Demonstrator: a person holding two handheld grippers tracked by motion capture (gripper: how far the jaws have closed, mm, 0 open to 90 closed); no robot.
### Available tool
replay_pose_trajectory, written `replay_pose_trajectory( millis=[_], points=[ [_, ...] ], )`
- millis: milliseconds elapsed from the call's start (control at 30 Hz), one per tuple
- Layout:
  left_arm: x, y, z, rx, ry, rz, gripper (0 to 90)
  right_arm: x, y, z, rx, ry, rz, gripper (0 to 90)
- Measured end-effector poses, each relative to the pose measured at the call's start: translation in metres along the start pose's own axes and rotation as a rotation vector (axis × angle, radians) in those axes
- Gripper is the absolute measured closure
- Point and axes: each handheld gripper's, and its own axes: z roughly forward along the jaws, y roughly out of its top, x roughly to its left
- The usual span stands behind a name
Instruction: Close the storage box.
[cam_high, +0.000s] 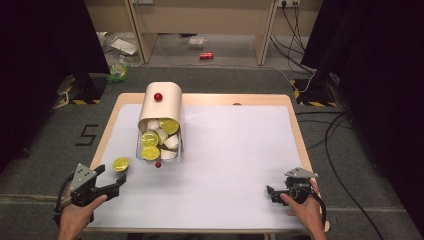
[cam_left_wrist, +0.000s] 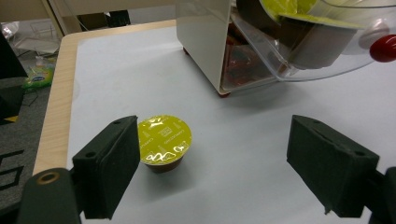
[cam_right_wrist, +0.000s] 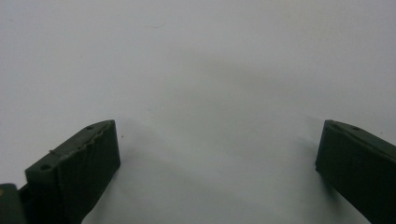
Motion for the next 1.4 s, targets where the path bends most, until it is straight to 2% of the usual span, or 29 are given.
replay_pose_trajectory(
  millis=[733, 1033, 1400],
  points=[
    [-0.013, 0.019, 0.008, -0.007, -0.018, 0.029, 16.8, 0.0, 0.0, 0.0, 0.001, -0.001, -0.003, 0.3],
    [-0.019, 0.024, 0.02, 0.0, -0.026, 0.039, 16.9, 0.0, 0.0, 0.0, 0.001, 0.0, -0.001, 0.3],
    [-0.023, 0.03, 0.027, -0.006, -0.027, 0.042, 16.9, 0.0, 0.0, 0.0, 0.001, 0.0, 0.0, 0.3]
  ],
)
